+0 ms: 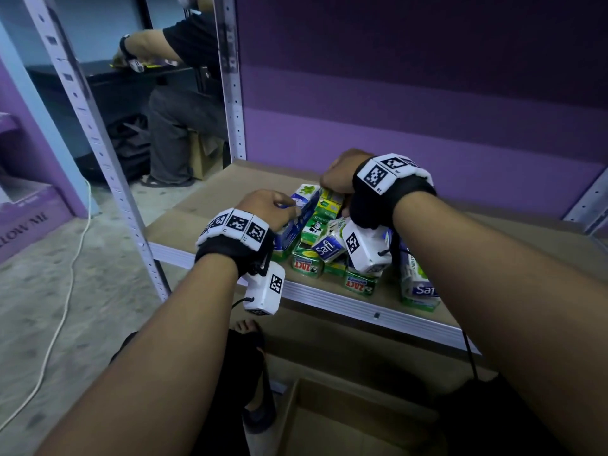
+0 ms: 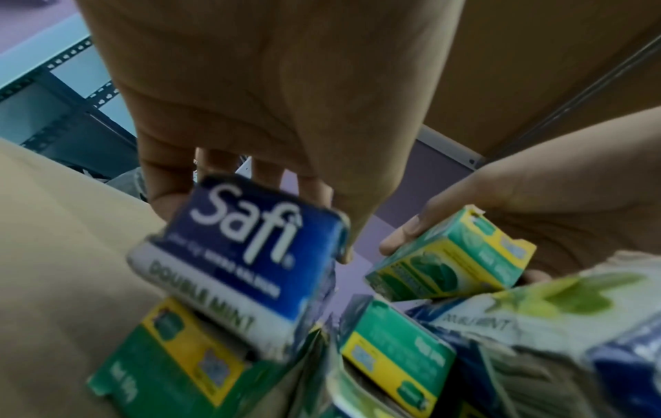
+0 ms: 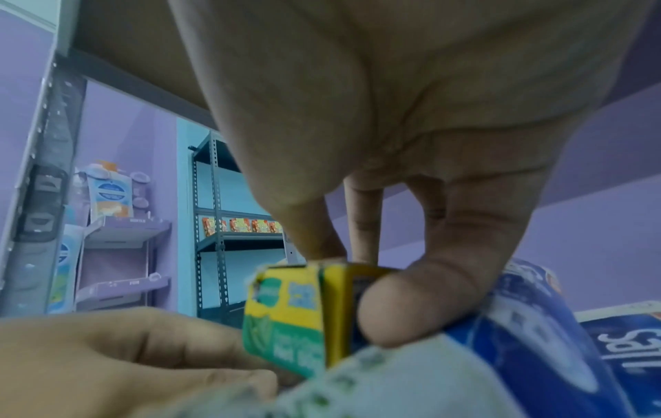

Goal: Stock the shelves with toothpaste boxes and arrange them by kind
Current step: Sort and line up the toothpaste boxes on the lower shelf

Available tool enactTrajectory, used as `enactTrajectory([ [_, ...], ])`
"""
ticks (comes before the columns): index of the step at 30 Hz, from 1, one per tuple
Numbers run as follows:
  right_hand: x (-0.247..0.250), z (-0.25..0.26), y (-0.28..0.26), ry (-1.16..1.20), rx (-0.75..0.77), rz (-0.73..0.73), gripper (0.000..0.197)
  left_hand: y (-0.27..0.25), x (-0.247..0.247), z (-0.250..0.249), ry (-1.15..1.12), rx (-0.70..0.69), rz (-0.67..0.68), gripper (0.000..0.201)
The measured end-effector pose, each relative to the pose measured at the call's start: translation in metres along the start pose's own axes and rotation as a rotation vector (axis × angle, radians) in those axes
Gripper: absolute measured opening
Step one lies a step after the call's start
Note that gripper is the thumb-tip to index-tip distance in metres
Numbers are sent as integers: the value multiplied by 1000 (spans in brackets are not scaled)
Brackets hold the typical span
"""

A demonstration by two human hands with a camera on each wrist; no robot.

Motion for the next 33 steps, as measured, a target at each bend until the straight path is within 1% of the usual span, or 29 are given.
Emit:
enactTrajectory([
  [4,-3,2,3,-148,4,-20,21,1,2,1,-2,2,-5,25],
  [6,-5,2,7,-192,-2,-14,21,0,2,0,7,7,1,23],
  [7,-8,0,8,-219,-12,3,18,0,2,0,8,8,0,22],
  [9,-10,-3,9,-241,-1,19,22,0,5,-1,1,9,-22,18],
  [11,-9,-4,8,-133,46,21,23,0,7,-2,-5,20,-44,12],
  [13,-4,-7,5,-46,40,31,32,0,7,-2,-10,28,-47,12],
  [14,-1,-8,1,-18,33,48,32,0,7,-3,-9,30,-48,13],
  [18,13,-25,-9,121,25,86,23,-1,8,-10,21,20,-81,19],
  [21,25,-52,-18,287,-2,65,24,-2,11,-25,40,-19,-104,18],
  [23,34,-70,-25,337,-20,27,26,-3,11,-40,34,-60,-120,16],
  [26,43,-95,-39,313,-17,-5,25,-6,11,-64,24,-173,-145,17],
  [29,42,-122,-50,307,-47,-27,18,-9,5,-90,23,-292,-98,14],
  [31,38,-137,-52,283,-78,-40,16,-11,-1,-103,60,-328,-60,17],
  [33,33,-148,-51,232,-103,-35,16,-12,-8,-111,129,-309,-26,28],
])
Point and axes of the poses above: each hand's wrist, its own y-axis towards the middle knuckle, its own x-axis out of the back of the hand, z = x × y, the point moved 5 cm from there along y, towards the middle knuckle, and after that the axes turned 11 degrees about -x, right-handed, at the moved point
